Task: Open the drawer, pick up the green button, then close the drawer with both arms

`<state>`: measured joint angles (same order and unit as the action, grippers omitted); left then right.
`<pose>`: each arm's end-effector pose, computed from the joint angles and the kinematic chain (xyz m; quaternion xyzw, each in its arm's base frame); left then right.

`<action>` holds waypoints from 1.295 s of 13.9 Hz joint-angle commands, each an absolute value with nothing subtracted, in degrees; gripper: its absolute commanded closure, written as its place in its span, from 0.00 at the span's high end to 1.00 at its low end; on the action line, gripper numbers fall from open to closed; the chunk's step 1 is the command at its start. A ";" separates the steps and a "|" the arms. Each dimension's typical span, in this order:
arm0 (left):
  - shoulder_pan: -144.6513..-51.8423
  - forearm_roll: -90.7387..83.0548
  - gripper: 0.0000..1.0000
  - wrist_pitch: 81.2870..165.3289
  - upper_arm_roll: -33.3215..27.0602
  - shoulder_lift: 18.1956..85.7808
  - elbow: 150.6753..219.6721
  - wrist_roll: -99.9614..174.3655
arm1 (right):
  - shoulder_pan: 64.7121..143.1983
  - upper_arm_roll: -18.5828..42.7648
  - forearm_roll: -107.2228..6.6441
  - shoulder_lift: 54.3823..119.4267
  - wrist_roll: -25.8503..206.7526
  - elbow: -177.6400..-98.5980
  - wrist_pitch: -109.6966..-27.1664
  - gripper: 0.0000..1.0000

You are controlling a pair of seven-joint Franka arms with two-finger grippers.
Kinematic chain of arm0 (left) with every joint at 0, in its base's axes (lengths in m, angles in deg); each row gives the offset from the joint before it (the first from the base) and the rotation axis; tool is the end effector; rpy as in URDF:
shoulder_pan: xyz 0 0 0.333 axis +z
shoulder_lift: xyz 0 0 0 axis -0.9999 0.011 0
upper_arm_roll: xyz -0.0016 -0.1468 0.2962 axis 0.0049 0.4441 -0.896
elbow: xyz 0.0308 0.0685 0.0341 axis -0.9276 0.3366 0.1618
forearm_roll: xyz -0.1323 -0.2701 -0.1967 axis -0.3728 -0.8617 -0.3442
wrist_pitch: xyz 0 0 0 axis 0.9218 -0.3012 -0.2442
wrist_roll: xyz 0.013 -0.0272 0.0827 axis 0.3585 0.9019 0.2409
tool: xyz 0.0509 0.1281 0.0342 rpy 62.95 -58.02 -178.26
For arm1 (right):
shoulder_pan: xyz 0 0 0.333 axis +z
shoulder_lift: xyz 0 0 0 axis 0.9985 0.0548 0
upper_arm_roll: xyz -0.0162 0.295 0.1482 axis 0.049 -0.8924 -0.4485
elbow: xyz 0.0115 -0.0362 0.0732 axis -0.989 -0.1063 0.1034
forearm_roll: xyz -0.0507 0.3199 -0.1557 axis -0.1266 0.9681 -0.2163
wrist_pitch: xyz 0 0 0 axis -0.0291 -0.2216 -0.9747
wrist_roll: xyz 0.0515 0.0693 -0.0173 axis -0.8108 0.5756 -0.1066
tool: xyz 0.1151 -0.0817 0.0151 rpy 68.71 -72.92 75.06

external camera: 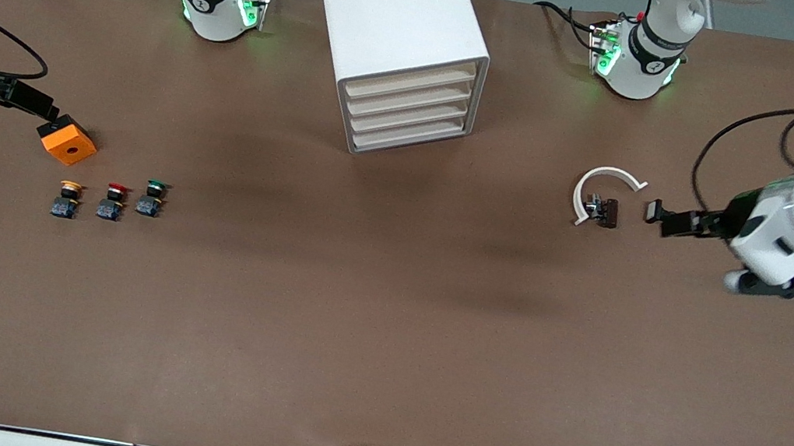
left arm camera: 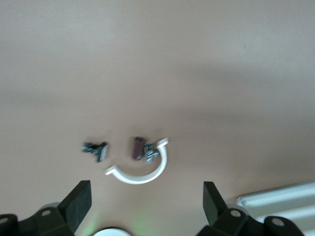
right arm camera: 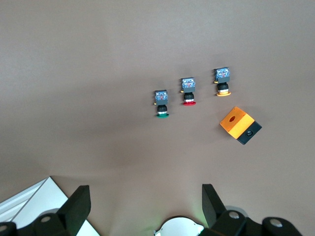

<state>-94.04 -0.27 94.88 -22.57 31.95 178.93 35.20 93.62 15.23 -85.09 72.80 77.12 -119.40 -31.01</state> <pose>0.5318 -0.0463 0.5265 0.9937 0.0463 -0.0949 0.0365 0.5421 -0.0044 0.5752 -0.9913 0.0859 0.0999 0.0006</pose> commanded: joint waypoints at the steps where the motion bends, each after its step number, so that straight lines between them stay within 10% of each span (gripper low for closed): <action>1: -93.34 0.05 1.00 97.54 -26.02 21.38 190.03 42.84 | 92.83 14.46 -85.64 72.93 77.25 -119.08 -31.39 1.00; 5: -91.48 1.36 1.00 103.61 -24.45 17.84 194.63 45.41 | 92.75 14.46 -85.11 73.02 77.25 -118.90 -31.74 1.00; 18: -91.83 3.22 1.00 97.21 -21.46 21.71 178.81 39.70 | 89.06 14.99 -85.98 71.79 77.97 -112.84 -27.68 1.00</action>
